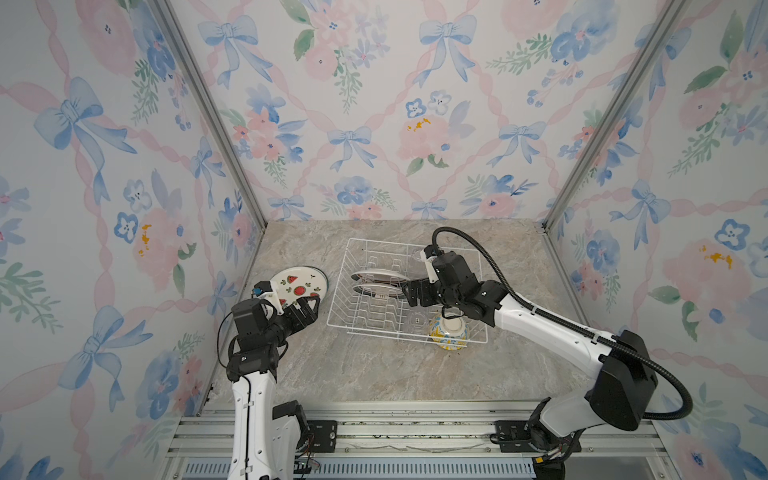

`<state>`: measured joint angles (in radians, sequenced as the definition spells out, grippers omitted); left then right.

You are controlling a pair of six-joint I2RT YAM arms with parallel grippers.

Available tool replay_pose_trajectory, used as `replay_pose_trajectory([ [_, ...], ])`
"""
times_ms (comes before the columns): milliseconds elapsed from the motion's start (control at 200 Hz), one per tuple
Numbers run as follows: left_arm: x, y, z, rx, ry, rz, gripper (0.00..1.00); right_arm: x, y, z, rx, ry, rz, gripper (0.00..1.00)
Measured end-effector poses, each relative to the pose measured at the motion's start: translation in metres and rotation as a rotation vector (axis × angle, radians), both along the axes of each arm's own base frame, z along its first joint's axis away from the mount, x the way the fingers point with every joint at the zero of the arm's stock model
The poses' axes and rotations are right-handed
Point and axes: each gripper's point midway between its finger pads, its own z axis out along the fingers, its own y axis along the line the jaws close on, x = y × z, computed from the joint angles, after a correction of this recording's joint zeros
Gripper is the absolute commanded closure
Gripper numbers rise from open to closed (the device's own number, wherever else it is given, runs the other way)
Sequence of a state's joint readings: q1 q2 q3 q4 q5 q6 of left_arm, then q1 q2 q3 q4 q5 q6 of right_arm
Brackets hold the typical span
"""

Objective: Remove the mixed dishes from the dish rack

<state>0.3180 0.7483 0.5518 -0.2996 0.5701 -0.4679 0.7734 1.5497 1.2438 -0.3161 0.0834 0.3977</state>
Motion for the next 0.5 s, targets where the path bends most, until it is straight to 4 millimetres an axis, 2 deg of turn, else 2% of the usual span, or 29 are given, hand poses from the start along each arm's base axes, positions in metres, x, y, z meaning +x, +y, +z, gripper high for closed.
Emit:
replay_pose_trajectory([
  [80, 0.000, -0.001, 0.000, 0.001, -0.002, -0.003, 0.02, 0.006, 0.006, -0.003, -0.024, 0.001, 0.014, 0.00],
  [285, -0.002, -0.002, 0.003, 0.007, -0.019, -0.006, 0.02, 0.018, 0.020, -0.018, -0.067, 0.021, 0.045, 0.06],
  [365, -0.002, -0.003, 0.005, 0.011, -0.026, -0.008, 0.02, 0.017, 0.023, -0.029, -0.081, 0.043, 0.063, 0.08],
  [500, -0.002, -0.004, 0.004, 0.010, -0.025, -0.010, 0.02, 0.015, 0.026, -0.032, -0.087, 0.061, 0.082, 0.10],
])
